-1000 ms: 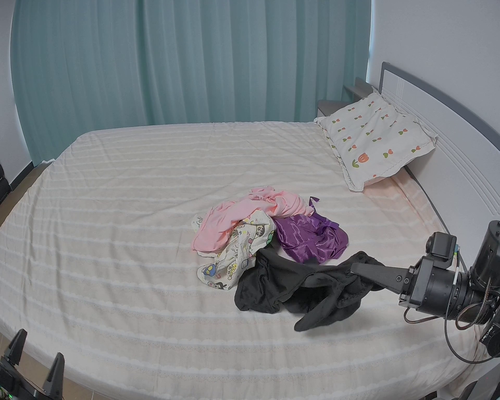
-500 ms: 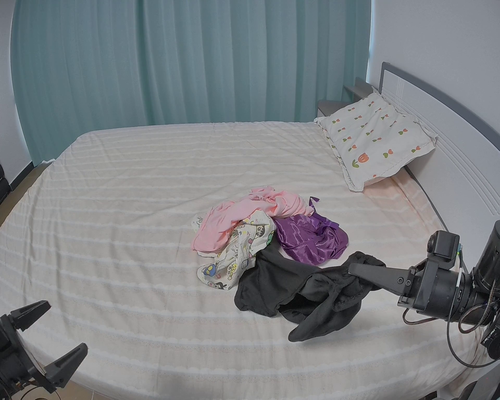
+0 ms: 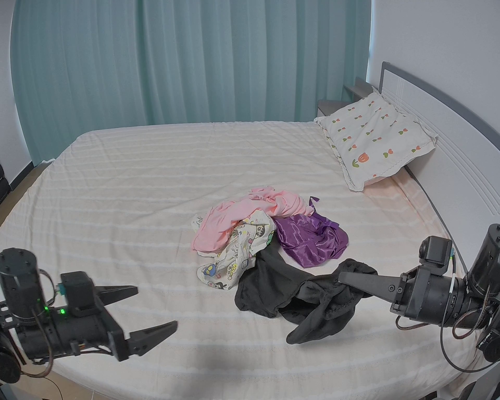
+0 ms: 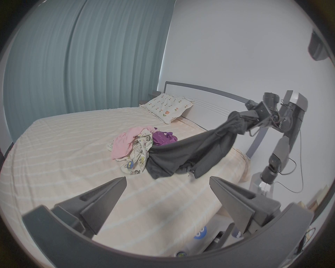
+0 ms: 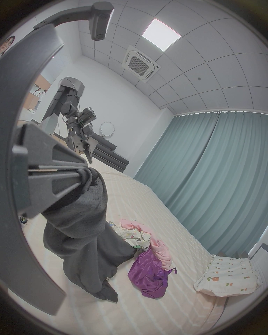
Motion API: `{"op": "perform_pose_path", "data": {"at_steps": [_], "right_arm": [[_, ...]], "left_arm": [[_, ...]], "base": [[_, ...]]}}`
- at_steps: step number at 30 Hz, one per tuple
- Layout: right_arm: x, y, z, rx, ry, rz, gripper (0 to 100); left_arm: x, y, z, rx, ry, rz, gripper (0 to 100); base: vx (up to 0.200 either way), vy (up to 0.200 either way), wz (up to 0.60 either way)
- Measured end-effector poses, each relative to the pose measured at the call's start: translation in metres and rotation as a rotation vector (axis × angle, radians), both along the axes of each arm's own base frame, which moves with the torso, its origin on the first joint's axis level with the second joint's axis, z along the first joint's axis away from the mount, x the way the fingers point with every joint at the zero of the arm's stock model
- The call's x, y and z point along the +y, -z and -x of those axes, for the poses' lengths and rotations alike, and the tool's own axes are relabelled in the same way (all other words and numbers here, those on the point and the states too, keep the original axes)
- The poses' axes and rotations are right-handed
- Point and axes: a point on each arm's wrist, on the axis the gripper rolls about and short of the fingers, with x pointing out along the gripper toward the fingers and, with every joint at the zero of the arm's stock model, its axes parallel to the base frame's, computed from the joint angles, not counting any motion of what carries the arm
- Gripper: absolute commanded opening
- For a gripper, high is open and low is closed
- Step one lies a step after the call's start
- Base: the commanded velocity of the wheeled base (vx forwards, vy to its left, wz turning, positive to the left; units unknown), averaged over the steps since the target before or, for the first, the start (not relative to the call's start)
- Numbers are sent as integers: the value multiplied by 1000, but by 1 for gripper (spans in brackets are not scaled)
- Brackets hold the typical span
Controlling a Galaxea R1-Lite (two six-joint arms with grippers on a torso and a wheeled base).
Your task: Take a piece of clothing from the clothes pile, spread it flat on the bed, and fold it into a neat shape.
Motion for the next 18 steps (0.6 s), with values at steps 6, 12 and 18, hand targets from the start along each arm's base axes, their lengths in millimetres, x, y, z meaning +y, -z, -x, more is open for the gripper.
{"op": "perform_pose_path", "data": {"at_steps": [6, 12, 18], "right_arm": [[1, 4, 0, 14, -3, 10, 0], [3, 7, -1, 26, -5, 18, 0], [3, 7, -1, 25, -4, 19, 0]], "left_arm": [[-39, 22, -31, 53, -13, 4, 100], [-76, 51, -53, 137, -13, -7, 100], [-114, 75, -82, 109, -39, 32, 100]], "base": [[0, 0, 0], [0, 0, 0], [0, 0, 0]]}}
